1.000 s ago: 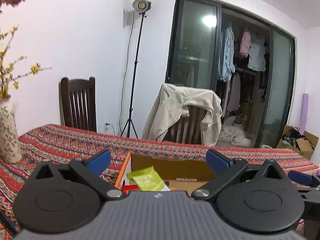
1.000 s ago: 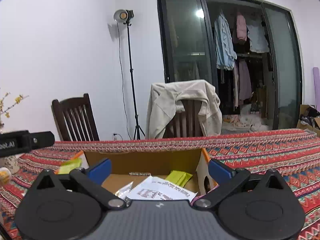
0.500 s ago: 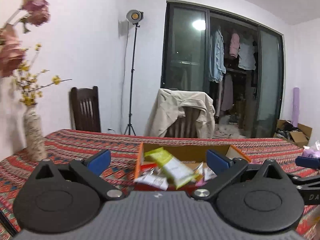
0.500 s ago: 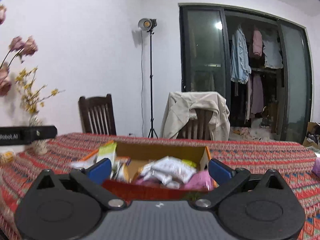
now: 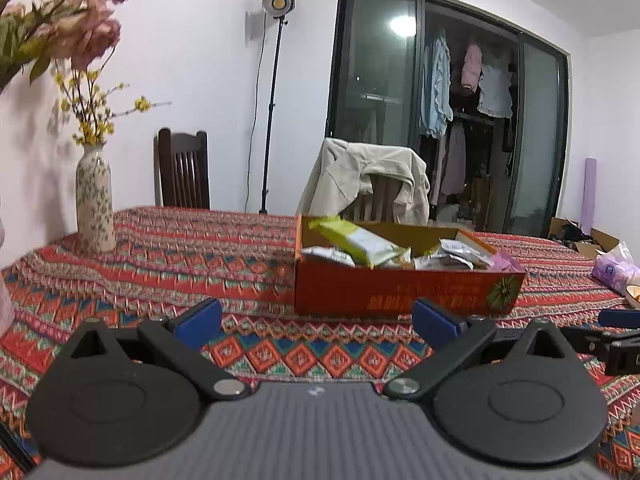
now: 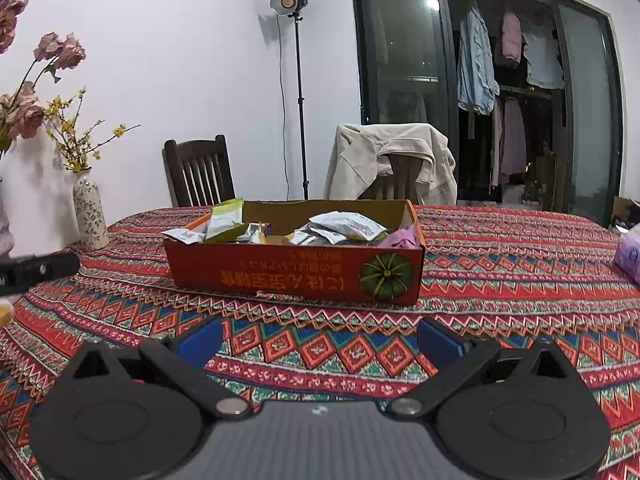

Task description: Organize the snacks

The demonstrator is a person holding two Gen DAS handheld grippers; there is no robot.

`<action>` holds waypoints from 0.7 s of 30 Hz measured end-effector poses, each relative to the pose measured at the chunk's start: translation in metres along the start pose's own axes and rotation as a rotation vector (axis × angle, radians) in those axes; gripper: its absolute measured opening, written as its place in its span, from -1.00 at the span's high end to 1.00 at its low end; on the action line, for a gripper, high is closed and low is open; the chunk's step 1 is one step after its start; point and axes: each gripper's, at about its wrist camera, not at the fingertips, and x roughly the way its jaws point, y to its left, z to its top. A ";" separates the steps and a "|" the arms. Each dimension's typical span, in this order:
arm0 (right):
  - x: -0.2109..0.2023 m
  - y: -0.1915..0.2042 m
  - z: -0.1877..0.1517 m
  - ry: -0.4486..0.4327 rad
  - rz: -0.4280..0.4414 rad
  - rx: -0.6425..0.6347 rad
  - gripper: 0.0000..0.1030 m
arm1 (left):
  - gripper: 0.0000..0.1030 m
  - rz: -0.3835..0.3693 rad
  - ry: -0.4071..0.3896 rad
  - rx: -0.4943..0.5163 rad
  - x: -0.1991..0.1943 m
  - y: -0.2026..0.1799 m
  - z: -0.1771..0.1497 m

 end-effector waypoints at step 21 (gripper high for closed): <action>-0.012 0.006 0.002 -0.014 -0.008 0.000 -1.00 | -1.00 -0.013 0.011 0.003 -0.010 -0.002 -0.007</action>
